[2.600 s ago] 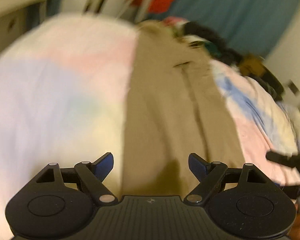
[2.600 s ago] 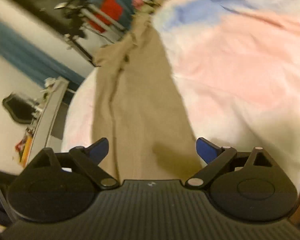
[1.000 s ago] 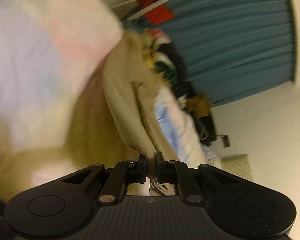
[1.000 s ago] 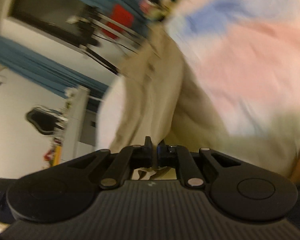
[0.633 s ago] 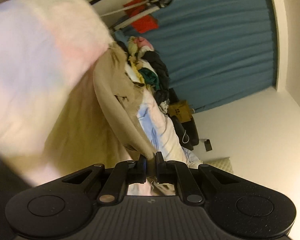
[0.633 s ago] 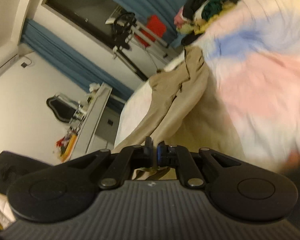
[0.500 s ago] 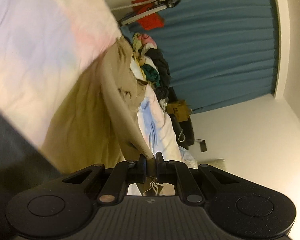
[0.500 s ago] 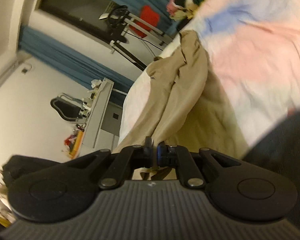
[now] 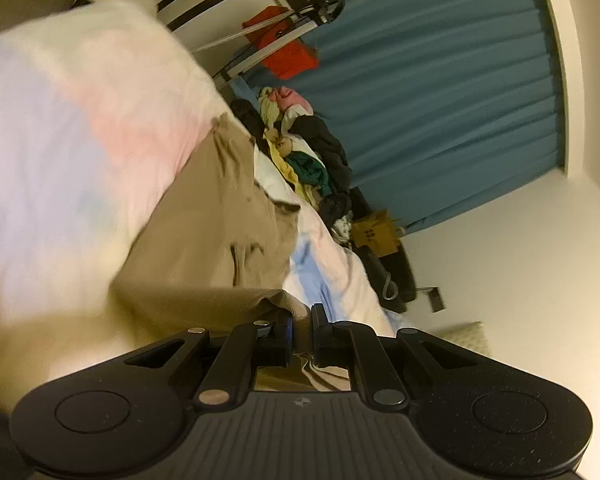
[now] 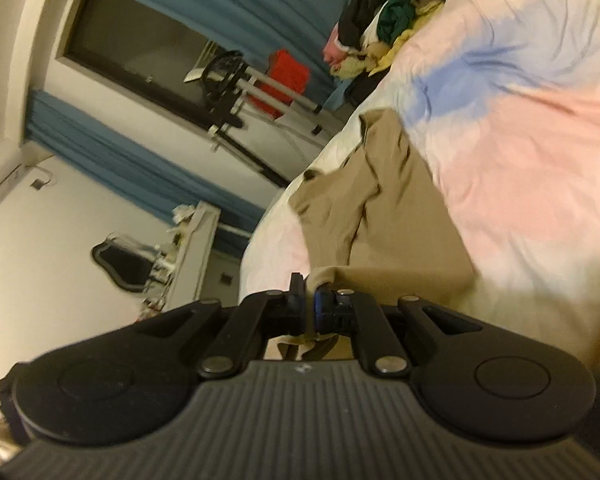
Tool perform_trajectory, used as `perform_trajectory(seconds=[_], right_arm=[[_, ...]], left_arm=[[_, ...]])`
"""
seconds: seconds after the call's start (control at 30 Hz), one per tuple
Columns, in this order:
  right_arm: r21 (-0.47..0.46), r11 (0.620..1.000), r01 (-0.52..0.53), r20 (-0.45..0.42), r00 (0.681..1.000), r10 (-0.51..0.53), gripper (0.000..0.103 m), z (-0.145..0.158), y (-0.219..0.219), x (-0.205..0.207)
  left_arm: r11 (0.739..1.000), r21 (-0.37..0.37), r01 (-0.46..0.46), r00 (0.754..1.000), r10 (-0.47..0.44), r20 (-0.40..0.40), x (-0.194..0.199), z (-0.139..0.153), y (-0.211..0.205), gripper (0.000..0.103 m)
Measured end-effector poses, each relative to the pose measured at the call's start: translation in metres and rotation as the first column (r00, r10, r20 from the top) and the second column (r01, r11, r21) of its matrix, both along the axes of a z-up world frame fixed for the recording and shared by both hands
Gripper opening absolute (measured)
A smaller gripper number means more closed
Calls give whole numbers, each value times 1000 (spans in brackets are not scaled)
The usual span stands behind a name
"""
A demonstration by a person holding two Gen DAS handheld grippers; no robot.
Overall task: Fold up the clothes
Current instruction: 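Lift and fold the sweatshirt bundle over with both grippers, then open both grippers and release the folded beige sweatshirt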
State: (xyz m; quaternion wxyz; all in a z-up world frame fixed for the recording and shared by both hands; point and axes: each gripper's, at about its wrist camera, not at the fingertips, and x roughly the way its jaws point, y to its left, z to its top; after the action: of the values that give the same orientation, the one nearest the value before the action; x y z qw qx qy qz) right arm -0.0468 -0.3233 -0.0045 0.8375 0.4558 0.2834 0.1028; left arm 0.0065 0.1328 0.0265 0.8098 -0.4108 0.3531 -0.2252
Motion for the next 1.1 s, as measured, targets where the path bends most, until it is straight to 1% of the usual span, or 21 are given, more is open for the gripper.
perform_trajectory(seconds=[0.13, 0.27, 0.33, 0.43, 0.5, 0.53, 0.6, 0.7, 0.8, 0.9, 0.97, 1.03, 1.07, 1.1], right_arm=[[-28, 999, 38, -16, 999, -38, 8, -2, 0, 52], [-59, 997, 57, -39, 997, -59, 8, -10, 1, 105], [-75, 995, 71, -58, 995, -75, 8, -19, 1, 131], [-88, 993, 76, -80, 993, -83, 8, -42, 0, 169], [-129, 990, 64, -87, 993, -75, 8, -60, 3, 192], [-152, 987, 55, -90, 994, -70, 8, -71, 4, 204], [-198, 979, 45, -107, 992, -68, 8, -94, 3, 223], [-261, 965, 12, -159, 986, -55, 8, -124, 4, 248], [-315, 949, -21, -180, 983, -38, 8, -143, 8, 264], [-386, 921, -52, -180, 984, -19, 8, -157, 17, 271], [-442, 895, -59, -165, 986, -17, 8, -152, 26, 270], [-480, 875, -61, -149, 989, -12, 8, -146, 31, 265], [-493, 868, -61, -141, 990, -10, 8, -143, 32, 263], [-502, 863, -62, -134, 991, -6, 9, -139, 33, 261]], left_arm=[[996, 86, -7, 1000, 5, 30, 56, 5, -20, 9], [988, 150, -32, 999, 26, 40, 114, -7, -40, 9], [977, 212, -38, 998, 25, 62, 137, -19, -50, 9], [949, 313, -41, 995, 11, 95, 167, -38, -64, 9], [926, 375, -34, 994, -9, 112, 180, -54, -71, 9], [921, 388, -33, 993, -14, 118, 186, -63, -74, 9], [924, 382, -21, 994, -23, 110, 201, -81, -76, 10], [900, 435, -4, 993, -49, 110, 227, -103, -85, 10], [864, 503, 7, 988, -84, 130, 241, -126, -96, 10], [839, 544, 10, 985, -101, 137, 246, -138, -103, 10], [825, 566, 2, 983, -104, 150, 242, -135, -106, 11], [813, 582, -7, 982, -105, 159, 236, -129, -107, 14], [811, 585, -14, 981, -103, 166, 233, -125, -107, 14], [810, 586, -24, 980, -96, 172, 228, -120, -107, 17]])
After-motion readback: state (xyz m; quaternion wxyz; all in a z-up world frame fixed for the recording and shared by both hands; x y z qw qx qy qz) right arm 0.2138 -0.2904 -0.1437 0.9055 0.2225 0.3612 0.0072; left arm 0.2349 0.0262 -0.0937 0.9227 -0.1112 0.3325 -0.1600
